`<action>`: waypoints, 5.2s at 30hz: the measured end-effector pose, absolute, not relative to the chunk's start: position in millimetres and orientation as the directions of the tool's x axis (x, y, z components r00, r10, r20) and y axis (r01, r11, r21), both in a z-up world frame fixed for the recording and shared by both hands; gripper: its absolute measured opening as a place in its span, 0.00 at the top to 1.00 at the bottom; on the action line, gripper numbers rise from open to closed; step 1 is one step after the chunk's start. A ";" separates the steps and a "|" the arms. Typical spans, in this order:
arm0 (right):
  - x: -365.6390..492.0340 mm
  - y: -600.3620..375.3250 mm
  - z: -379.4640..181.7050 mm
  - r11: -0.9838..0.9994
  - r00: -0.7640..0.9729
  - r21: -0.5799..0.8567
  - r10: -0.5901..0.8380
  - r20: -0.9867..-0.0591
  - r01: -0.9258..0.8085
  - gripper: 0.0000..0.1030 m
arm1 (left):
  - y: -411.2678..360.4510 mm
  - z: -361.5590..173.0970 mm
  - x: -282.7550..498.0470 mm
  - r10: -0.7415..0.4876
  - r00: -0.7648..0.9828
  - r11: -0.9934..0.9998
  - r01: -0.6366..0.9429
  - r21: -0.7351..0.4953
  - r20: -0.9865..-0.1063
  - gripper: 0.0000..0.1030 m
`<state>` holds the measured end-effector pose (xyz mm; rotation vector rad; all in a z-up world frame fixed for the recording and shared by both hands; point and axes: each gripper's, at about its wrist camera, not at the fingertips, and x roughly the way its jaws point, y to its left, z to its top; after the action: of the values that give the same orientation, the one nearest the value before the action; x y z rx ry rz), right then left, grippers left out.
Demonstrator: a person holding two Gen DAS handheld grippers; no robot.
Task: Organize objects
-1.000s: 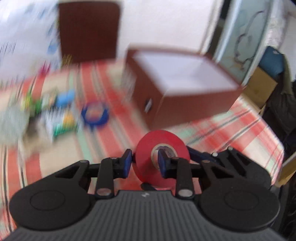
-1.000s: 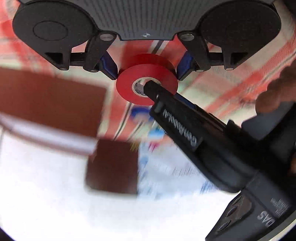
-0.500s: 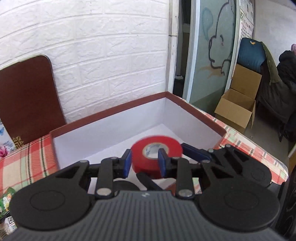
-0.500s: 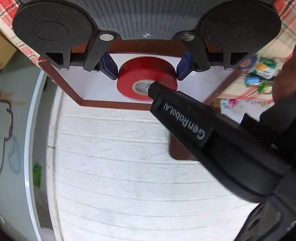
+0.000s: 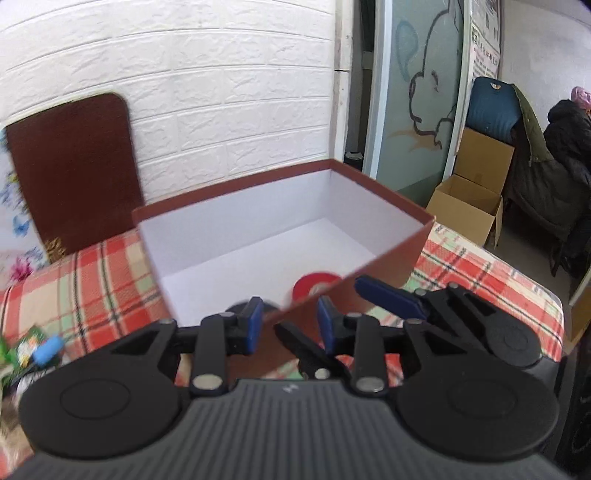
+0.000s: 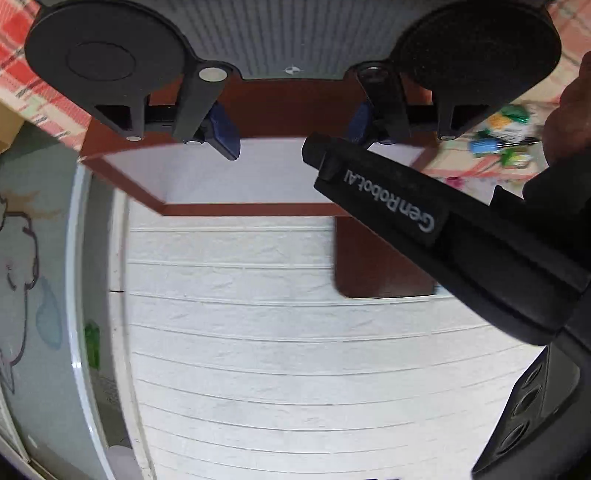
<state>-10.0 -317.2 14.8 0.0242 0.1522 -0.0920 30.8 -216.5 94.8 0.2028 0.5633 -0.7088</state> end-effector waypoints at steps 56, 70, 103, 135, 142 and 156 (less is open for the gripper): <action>-52.6 -198.6 -15.2 0.916 0.827 -0.210 0.186 -0.530 -0.341 0.27 | 41.9 15.9 26.3 -0.153 0.752 0.987 0.089 -0.131 -0.641 0.34; -13.3 -194.5 -14.2 0.916 0.817 -0.162 0.233 -0.528 -0.366 0.16 | -66.5 32.5 42.6 -0.274 0.601 0.945 0.312 -0.095 -0.751 0.77; 25.8 -344.0 21.2 0.986 0.972 -0.105 -0.145 -0.183 0.127 0.20 | -269.6 94.5 104.2 -0.492 0.670 0.803 0.596 0.009 -0.555 0.73; 34.1 -173.0 7.9 0.945 0.866 -0.064 0.265 -0.424 -0.321 0.28 | 27.4 -10.9 54.4 -0.048 0.827 0.998 0.061 0.003 -0.560 0.39; 108.7 -141.7 -5.1 0.930 0.831 -0.109 0.256 -0.495 -0.351 0.29 | 29.4 -13.3 54.6 -0.056 0.829 0.998 0.048 -0.029 -0.557 0.35; 53.2 -139.2 -8.1 0.904 0.836 -0.161 0.281 -0.472 -0.395 0.57 | 26.8 -14.0 54.0 -0.056 0.828 0.998 0.058 -0.014 -0.559 0.31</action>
<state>53.2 -139.2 -8.1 -0.2587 0.4572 0.3622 54.0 26.8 -14.0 0.0035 0.5930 -0.0602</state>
